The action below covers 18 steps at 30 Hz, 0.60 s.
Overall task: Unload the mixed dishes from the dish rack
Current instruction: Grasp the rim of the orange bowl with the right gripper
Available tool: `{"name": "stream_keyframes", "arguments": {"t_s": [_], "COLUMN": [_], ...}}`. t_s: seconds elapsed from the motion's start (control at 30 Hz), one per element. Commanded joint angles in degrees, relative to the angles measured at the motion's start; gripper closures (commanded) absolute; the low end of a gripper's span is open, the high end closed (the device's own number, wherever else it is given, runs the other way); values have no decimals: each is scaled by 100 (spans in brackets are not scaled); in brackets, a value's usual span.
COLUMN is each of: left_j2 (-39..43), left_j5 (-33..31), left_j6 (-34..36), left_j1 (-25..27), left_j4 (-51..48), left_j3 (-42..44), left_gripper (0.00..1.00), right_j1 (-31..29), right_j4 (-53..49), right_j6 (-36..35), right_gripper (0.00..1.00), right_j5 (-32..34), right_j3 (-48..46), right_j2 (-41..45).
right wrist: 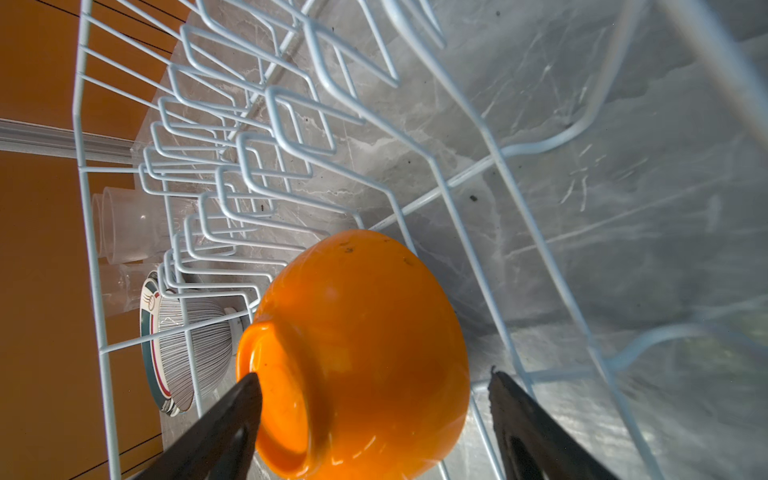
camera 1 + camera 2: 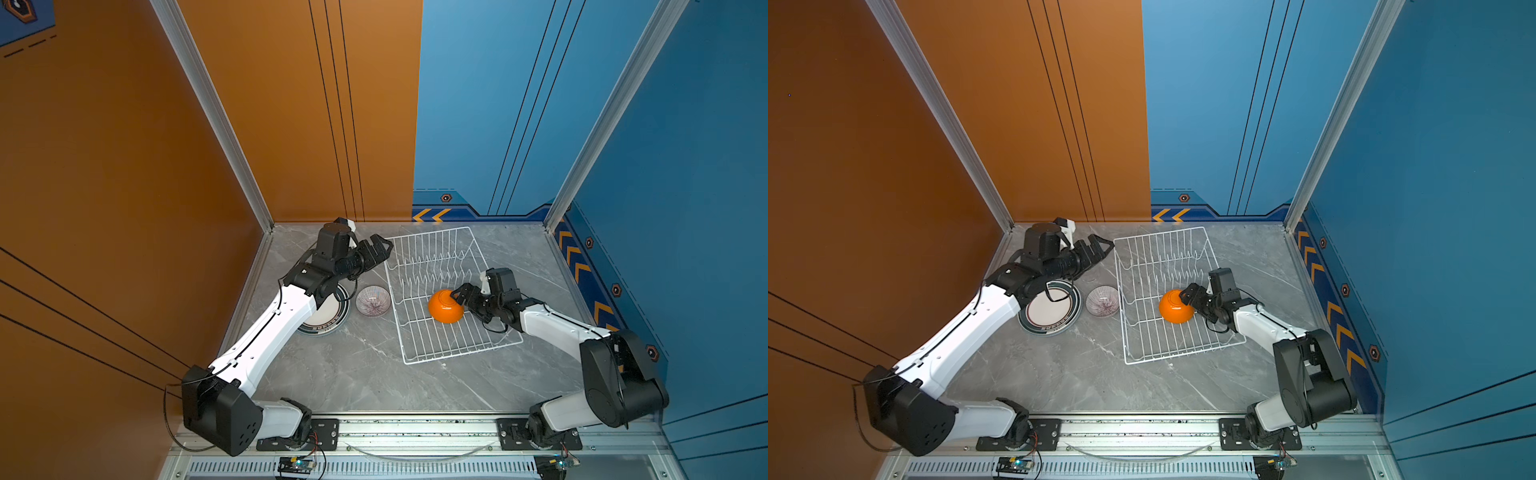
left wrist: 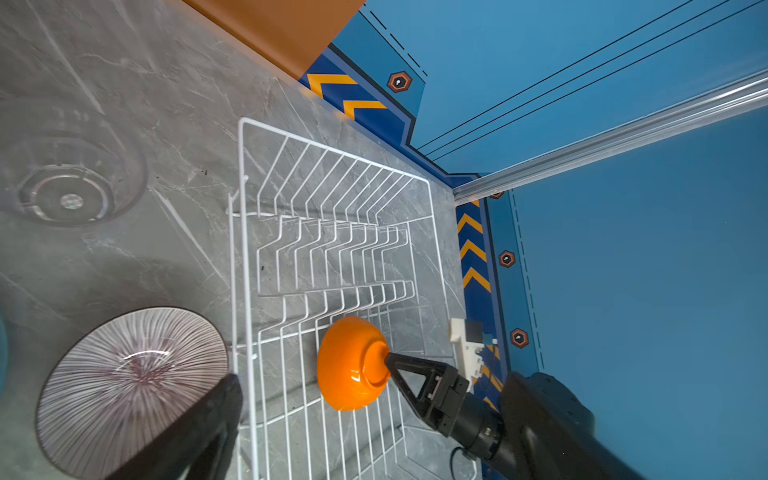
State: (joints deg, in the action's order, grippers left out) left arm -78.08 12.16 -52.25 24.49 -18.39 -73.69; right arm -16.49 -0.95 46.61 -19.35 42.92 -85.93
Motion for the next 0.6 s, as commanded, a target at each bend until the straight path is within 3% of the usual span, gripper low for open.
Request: {"name": "stream_keyframes", "arguments": {"t_s": [0.0, 0.2, 0.4, 0.57], "left_j2": [-176, -690, -960, -945], "left_j5": [-65, 42, 273, 121], "left_j6": [-645, -823, -925, -623], "left_j1": [352, 1018, 1074, 1058], "left_j4": [169, 202, 335, 260], "left_j3": [-507, -1445, -1657, -1488], "left_gripper": [2, 2, 2, 2], "right_j1": [16, -5, -20, -31], "right_j4": [145, 461, 627, 633], "right_j6": [68, 98, 208, 197], "right_gripper": [14, 17, 20, 22], "right_j5": [2, -186, -323, -277], "right_j3": [77, 141, 258, 354], "right_j2": [-253, -666, -1033, -1168]}}
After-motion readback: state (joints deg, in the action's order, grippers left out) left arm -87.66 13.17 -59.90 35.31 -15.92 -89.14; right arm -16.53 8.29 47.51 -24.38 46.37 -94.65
